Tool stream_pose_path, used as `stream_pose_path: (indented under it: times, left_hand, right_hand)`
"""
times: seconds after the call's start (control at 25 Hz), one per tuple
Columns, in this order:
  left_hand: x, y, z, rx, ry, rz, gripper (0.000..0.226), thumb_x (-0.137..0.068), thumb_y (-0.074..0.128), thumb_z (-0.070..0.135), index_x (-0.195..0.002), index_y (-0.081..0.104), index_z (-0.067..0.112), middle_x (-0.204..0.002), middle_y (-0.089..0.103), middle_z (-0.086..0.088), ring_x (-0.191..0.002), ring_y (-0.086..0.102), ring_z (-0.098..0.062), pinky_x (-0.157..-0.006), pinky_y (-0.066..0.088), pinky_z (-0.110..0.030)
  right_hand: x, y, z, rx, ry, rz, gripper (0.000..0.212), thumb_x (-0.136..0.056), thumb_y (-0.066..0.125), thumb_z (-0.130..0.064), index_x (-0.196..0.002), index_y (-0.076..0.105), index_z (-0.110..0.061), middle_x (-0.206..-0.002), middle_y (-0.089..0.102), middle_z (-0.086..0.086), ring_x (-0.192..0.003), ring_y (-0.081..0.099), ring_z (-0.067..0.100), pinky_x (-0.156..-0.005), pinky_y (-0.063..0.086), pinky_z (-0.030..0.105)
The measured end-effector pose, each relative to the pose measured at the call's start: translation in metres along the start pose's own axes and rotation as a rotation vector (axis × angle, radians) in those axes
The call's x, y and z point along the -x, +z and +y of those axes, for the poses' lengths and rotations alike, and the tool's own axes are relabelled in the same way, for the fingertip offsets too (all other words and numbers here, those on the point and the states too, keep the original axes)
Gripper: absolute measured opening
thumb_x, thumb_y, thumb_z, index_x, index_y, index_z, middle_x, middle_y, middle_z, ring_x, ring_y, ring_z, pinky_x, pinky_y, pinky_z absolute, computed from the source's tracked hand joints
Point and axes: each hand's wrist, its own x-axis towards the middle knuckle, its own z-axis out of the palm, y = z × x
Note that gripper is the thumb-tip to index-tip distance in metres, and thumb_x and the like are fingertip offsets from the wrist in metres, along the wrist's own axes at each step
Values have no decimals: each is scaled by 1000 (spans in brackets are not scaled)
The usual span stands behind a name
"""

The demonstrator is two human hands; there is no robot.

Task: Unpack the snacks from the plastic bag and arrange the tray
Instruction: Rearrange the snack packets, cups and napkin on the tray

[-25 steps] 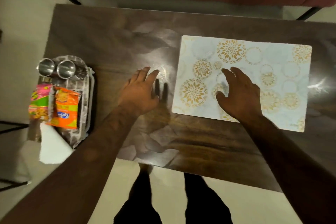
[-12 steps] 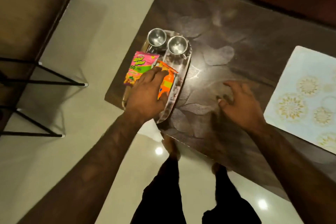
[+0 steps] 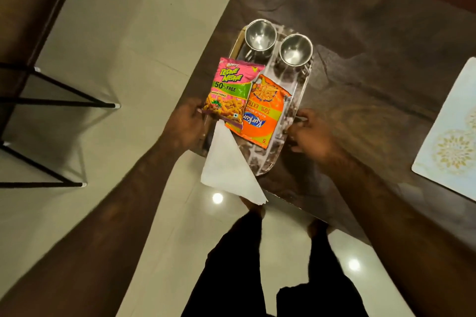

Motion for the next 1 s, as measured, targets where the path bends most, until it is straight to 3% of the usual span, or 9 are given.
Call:
stream_pose_path:
  times: [0.08, 0.16, 0.32, 0.48, 0.6, 0.72, 0.8, 0.92, 1.0]
  left_hand:
    - [-8, 3, 2, 89, -32, -63, 33, -88, 42, 22, -108, 69, 18, -109, 71, -12, -108, 66, -35, -98, 53, -45]
    - [-17, 5, -2, 179, -60, -129, 30, -92, 43, 9, -97, 69, 22, -96, 70, -6, -100, 68, -31, -88, 58, -39]
    - [-31, 4, -4, 239, -74, -202, 32, -96, 44, -12, -105, 70, 5, -90, 69, -12, -84, 64, -26, -58, 57, -20]
    - [-41, 3, -5, 223, -71, -240, 33, -93, 53, -14, -121, 68, -3, -103, 70, -18, -87, 67, -27, -61, 59, -22]
    - [-48, 3, -11, 177, -35, -267, 26, -91, 63, -10, -115, 66, -2, -104, 70, -21, -90, 68, -31, -64, 61, -30]
    - [-54, 6, -15, 155, -38, -246, 24, -88, 67, -10, -104, 60, 6, -90, 64, -16, -86, 66, -30, -72, 61, -40]
    - [-56, 9, -15, 130, -5, -252, 29, -87, 68, -11, -110, 62, 6, -88, 63, -16, -85, 65, -25, -71, 60, -32]
    - [-54, 5, -20, 96, 4, -238, 31, -85, 71, -9, -112, 64, 6, -81, 61, -12, -73, 61, -17, -59, 51, -14]
    - [-54, -2, -28, 95, -57, -206, 33, -83, 75, -6, -110, 64, 10, -78, 63, -5, -74, 64, -18, -64, 54, -20]
  right_hand:
    - [-5, 9, -1, -62, 25, 20, 37, -96, 62, -9, -130, 55, -20, -96, 72, -4, -89, 73, 19, -66, 62, 36]
    - [-10, 14, 0, -100, 48, 46, 34, -97, 61, -8, -128, 57, -18, -100, 74, -1, -90, 76, 19, -64, 64, 37]
    - [-14, 18, -3, -188, 80, 50, 26, -98, 61, -3, -123, 60, -11, -100, 77, 4, -84, 78, 19, -60, 65, 37]
    - [-23, 23, -5, -199, 98, 100, 28, -98, 60, -2, -125, 65, -8, -109, 78, 13, -90, 79, 29, -72, 66, 53]
    - [-29, 27, -3, -181, 72, 183, 30, -95, 60, 3, -122, 67, -7, -107, 78, 12, -94, 78, 32, -81, 65, 55]
    - [-34, 28, 3, -144, 34, 240, 30, -93, 63, 3, -119, 70, -9, -89, 75, -3, -79, 75, 17, -77, 65, 44]
    - [-35, 25, 7, -101, 9, 280, 28, -91, 67, 0, -115, 72, -12, -83, 72, -12, -70, 71, 5, -70, 61, 30]
    - [-34, 17, 12, -99, -25, 322, 27, -88, 69, 0, -111, 74, -14, -77, 69, -17, -52, 65, -13, -47, 49, 11]
    - [-31, 10, 13, -105, -33, 331, 28, -89, 69, 1, -112, 74, -14, -79, 70, -17, -51, 63, -17, -43, 45, 7]
